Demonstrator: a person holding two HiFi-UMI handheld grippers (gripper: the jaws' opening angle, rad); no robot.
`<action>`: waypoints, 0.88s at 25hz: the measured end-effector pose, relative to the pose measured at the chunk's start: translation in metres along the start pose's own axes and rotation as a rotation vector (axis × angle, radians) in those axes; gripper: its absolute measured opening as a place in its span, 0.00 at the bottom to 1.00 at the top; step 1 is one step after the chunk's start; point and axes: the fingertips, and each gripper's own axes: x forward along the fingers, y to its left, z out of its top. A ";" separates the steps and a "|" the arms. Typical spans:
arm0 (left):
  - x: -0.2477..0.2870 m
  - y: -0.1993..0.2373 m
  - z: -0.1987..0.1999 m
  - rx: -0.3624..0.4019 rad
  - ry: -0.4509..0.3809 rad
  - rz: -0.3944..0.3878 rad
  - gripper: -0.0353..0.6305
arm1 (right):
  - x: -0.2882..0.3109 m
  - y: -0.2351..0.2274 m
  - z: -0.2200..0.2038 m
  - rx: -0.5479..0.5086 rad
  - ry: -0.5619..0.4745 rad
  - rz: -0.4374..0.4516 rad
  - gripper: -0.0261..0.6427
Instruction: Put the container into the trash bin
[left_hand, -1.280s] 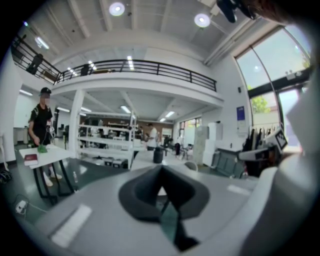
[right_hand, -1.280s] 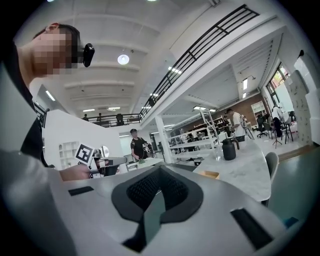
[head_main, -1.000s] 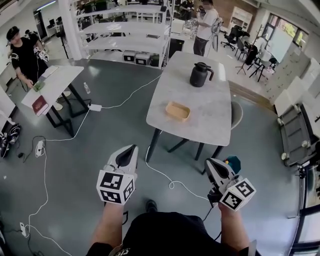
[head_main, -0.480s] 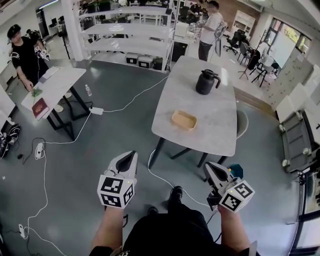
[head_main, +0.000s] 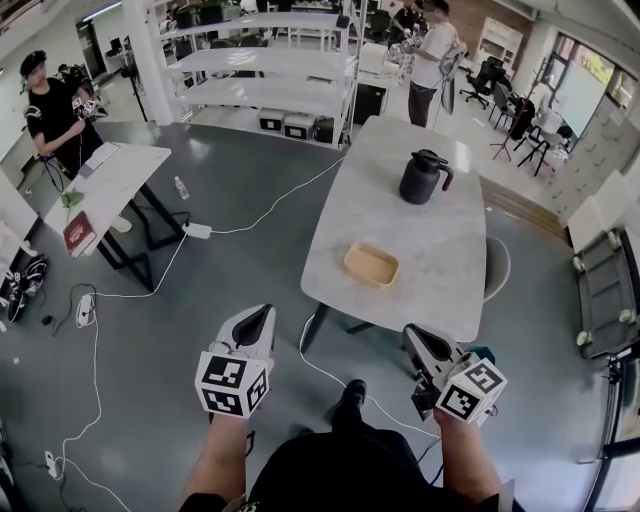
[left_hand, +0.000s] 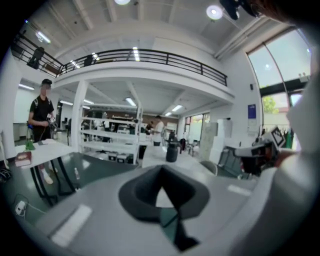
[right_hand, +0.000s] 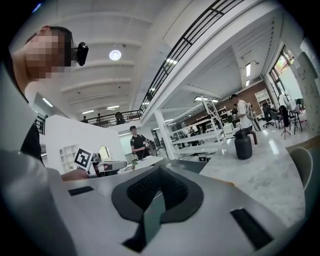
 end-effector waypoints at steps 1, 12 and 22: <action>0.011 -0.002 0.002 -0.001 0.006 -0.001 0.07 | 0.004 -0.010 0.005 0.001 -0.001 0.005 0.03; 0.132 -0.051 0.040 0.049 0.054 -0.052 0.07 | 0.028 -0.128 0.037 0.060 -0.015 0.028 0.03; 0.185 -0.081 0.038 0.086 0.128 -0.051 0.07 | 0.032 -0.185 0.039 0.101 0.008 0.067 0.03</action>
